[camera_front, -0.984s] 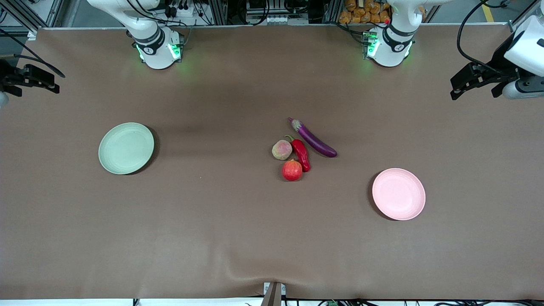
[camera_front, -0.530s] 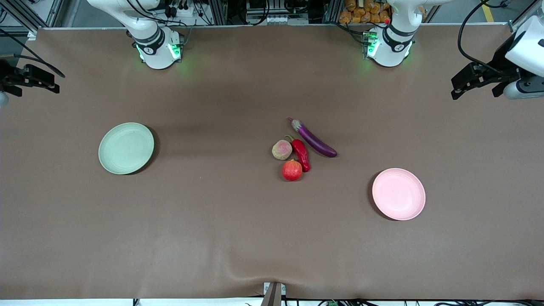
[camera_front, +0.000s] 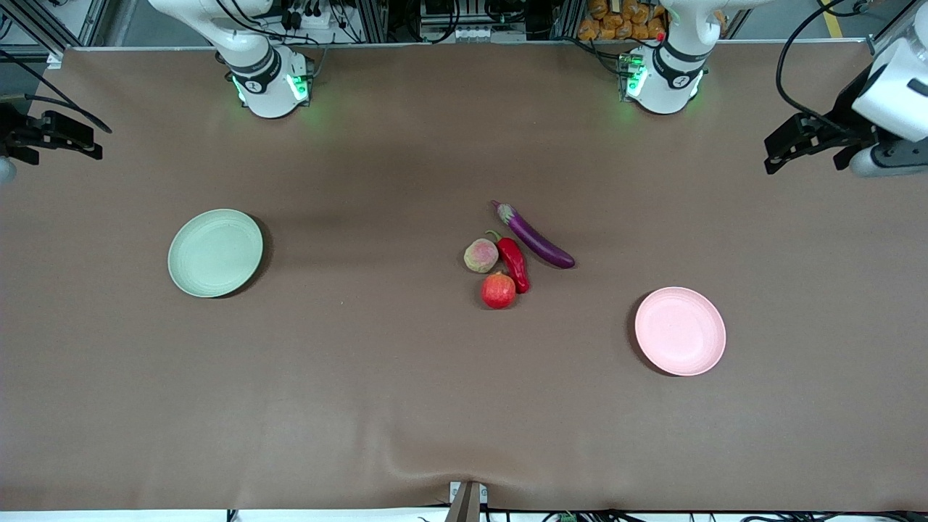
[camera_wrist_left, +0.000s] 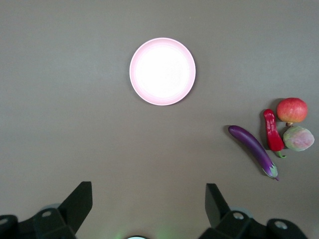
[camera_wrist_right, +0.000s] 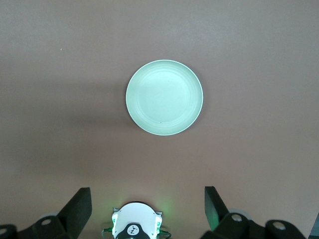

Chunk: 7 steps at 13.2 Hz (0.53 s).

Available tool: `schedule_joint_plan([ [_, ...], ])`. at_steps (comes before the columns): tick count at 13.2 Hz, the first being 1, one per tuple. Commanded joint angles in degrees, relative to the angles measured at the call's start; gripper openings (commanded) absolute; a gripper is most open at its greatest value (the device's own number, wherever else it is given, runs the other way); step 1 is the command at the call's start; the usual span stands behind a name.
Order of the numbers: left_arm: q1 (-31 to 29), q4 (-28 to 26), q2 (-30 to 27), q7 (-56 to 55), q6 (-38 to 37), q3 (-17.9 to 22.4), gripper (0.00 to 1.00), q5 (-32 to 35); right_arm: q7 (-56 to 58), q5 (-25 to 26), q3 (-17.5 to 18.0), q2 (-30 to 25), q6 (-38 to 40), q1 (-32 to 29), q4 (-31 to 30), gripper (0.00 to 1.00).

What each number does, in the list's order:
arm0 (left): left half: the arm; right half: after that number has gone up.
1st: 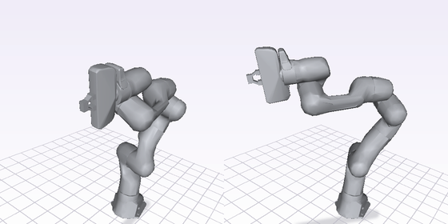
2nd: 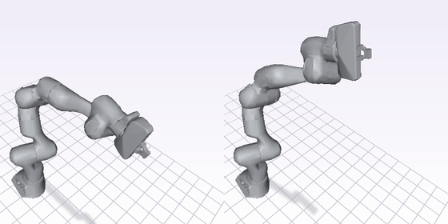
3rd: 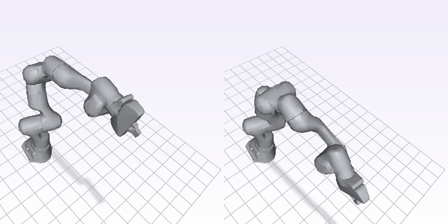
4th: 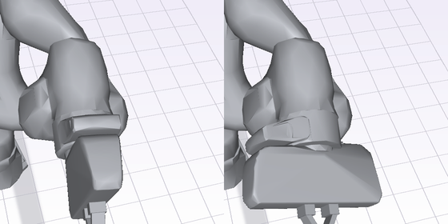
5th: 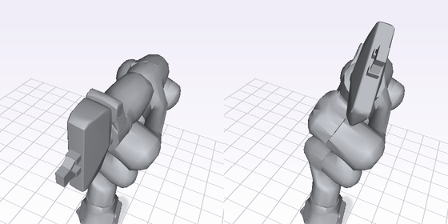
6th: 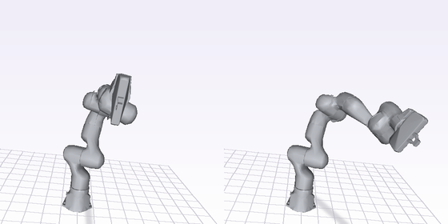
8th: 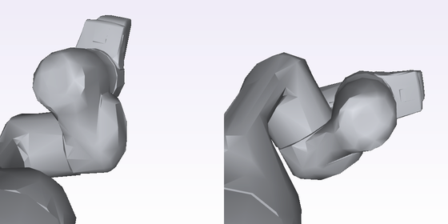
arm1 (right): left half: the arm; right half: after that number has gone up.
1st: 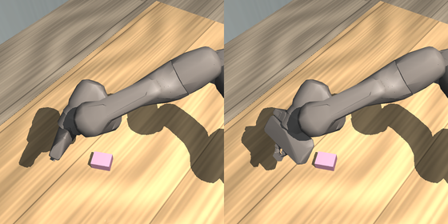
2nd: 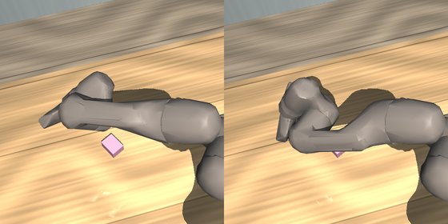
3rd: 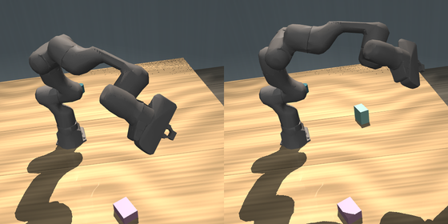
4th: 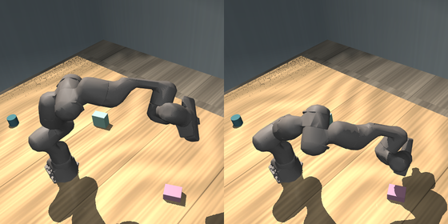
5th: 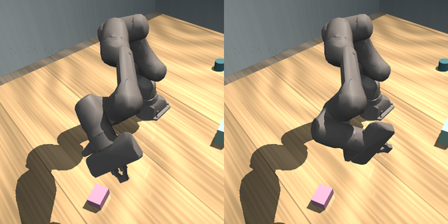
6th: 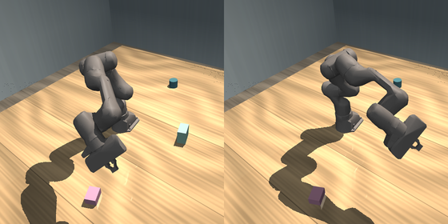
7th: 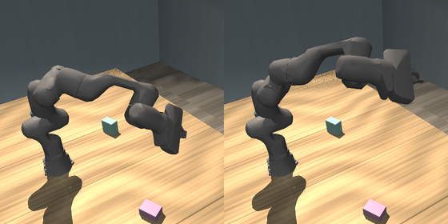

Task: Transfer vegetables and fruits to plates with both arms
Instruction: 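Reach the left gripper down to the purple eggplant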

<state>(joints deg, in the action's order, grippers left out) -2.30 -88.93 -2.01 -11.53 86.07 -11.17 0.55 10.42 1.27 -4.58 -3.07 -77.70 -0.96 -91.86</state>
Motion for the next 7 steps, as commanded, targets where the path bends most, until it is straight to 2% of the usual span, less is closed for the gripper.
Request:
schedule_joint_plan([
  [1, 0.3, -5.9, 0.0, -3.6, 5.2, -1.7, 1.0, -1.1, -0.8, -0.8, -0.5, -1.3, -0.3, 0.4, -1.7, 1.0],
  [2, 0.3, -9.5, -0.3, -5.8, 8.8, -2.4, 1.0, -1.1, -0.8, -0.8, -0.5, -1.4, -0.3, 0.4, -1.7, 1.0],
  [4, 0.2, -18.6, -1.9, -15.4, 21.0, -6.8, 1.0, -0.7, -0.8, -0.8, -0.5, -1.4, -0.3, 0.4, -1.7, 1.0],
  [7, 0.5, -21.3, 4.4, -33.5, 27.9, -15.3, 1.0, 0.9, -0.8, -0.8, -0.5, -1.4, -0.3, 0.5, -1.8, 1.0],
])
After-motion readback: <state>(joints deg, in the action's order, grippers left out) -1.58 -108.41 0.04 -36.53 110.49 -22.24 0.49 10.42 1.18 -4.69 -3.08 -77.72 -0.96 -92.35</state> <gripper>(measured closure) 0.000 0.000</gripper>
